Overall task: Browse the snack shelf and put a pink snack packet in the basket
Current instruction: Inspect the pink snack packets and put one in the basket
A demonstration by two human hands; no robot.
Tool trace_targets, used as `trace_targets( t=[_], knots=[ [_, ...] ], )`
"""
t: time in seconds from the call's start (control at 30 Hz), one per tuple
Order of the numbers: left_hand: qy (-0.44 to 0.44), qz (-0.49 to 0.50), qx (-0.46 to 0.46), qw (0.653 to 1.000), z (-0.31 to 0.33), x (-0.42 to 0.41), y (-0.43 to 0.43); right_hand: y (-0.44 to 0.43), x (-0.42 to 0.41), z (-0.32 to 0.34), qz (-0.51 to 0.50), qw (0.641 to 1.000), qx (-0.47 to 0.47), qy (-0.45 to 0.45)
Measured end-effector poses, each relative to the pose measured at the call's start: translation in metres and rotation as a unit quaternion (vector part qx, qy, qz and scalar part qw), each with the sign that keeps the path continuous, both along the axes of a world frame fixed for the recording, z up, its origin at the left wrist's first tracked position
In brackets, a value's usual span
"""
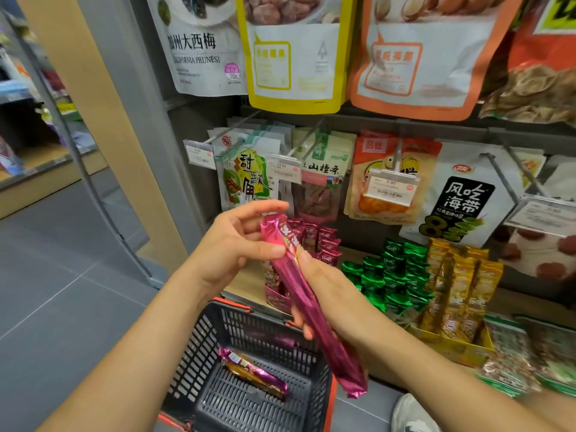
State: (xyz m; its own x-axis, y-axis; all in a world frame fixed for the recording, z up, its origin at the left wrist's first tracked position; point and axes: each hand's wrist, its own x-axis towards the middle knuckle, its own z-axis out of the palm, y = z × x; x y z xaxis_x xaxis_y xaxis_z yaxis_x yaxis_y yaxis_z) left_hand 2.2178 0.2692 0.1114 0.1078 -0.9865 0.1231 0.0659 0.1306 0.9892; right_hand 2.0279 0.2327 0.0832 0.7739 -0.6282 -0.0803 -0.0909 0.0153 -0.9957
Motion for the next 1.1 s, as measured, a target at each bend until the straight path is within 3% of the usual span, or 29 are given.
trace_targets(
  t=[0.27, 0.53, 0.73, 0.97, 1.1],
  knots=[
    [0.071, 0.072, 0.017, 0.995, -0.005, 0.005, 0.0, -0.004, 0.003, -0.003, -0.011, 0.998, -0.029, 0.051],
    [0.037, 0.103, 0.037, 0.993, -0.005, 0.003, 0.0, -0.01, 0.001, -0.007, -0.032, 0.995, -0.06, 0.077],
    [-0.002, 0.028, 0.085, 0.996, -0.001, 0.011, 0.006, -0.015, -0.004, -0.01, -0.069, 0.963, -0.208, 0.157],
    [-0.035, 0.132, 0.109, 0.985, -0.002, 0.002, 0.001, -0.012, -0.003, -0.013, -0.084, 0.924, -0.315, 0.199],
    [-0.027, 0.167, 0.101, 0.981, -0.007, -0.003, -0.003, -0.009, 0.003, -0.011, -0.087, 0.947, -0.271, 0.153]
  ],
)
